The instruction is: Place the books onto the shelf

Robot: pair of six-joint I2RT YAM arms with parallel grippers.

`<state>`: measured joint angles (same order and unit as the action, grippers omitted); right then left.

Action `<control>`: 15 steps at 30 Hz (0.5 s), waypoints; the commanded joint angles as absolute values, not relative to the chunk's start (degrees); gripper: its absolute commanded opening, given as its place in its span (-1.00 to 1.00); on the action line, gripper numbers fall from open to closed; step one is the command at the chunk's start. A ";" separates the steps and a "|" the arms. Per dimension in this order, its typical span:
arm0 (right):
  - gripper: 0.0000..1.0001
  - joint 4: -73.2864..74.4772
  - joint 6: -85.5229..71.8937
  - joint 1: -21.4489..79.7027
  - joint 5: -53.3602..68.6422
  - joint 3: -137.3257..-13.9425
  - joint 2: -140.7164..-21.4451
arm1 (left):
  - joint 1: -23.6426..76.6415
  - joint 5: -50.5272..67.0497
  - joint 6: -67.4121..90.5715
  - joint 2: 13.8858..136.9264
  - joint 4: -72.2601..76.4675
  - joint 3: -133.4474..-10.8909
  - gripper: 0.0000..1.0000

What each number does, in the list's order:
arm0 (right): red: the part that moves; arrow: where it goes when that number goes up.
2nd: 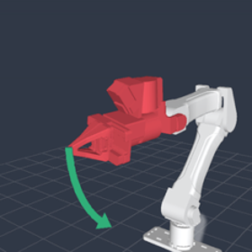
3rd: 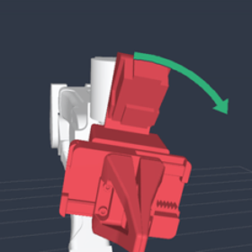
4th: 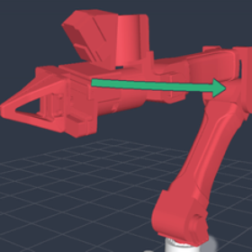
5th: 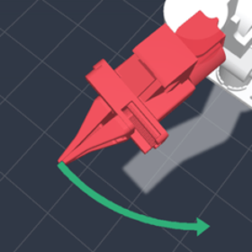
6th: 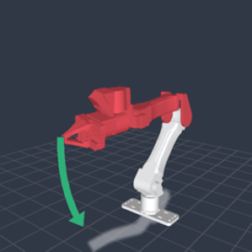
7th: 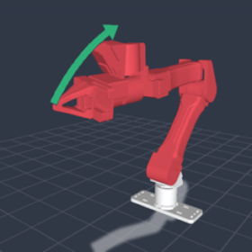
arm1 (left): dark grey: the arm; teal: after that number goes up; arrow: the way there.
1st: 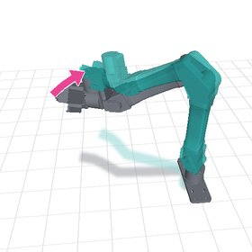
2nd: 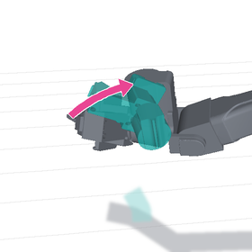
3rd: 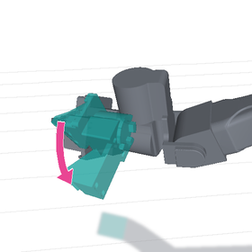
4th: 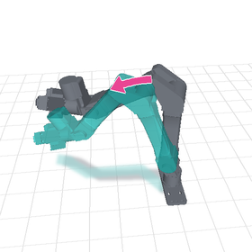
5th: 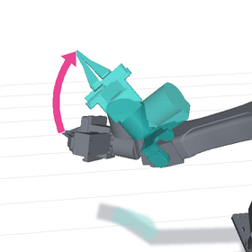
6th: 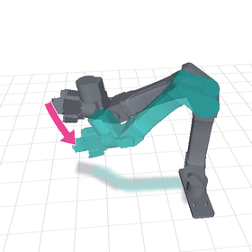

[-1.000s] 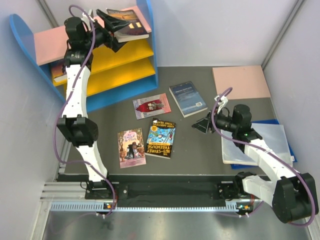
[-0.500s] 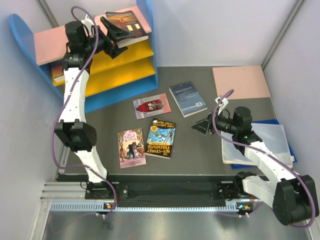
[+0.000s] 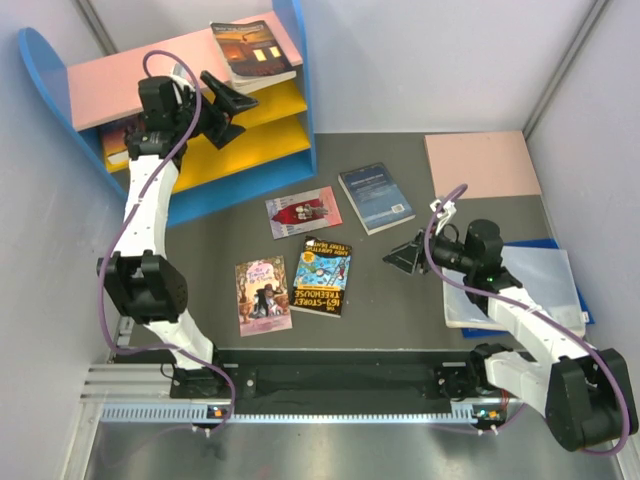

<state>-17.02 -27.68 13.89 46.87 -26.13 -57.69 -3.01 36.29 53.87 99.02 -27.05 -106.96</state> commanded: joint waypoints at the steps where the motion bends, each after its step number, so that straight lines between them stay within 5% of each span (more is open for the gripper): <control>1: 0.18 -21.18 -28.30 14.76 48.08 -25.40 -55.72 | -3.95 31.55 54.85 95.72 -25.14 -104.77 0.81; 10: 0.18 -24.43 -29.88 14.77 48.16 -23.56 -56.42 | -6.24 31.55 55.63 87.47 -16.54 -95.82 0.60; 15: 0.18 -24.70 -29.88 14.77 48.34 -23.38 -56.78 | -6.77 32.69 54.76 85.61 -14.24 -95.36 -0.06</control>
<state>-20.62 -29.80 14.13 47.33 -23.22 -57.04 -6.33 31.97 55.55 89.25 -21.45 -95.24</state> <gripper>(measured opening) 0.590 0.586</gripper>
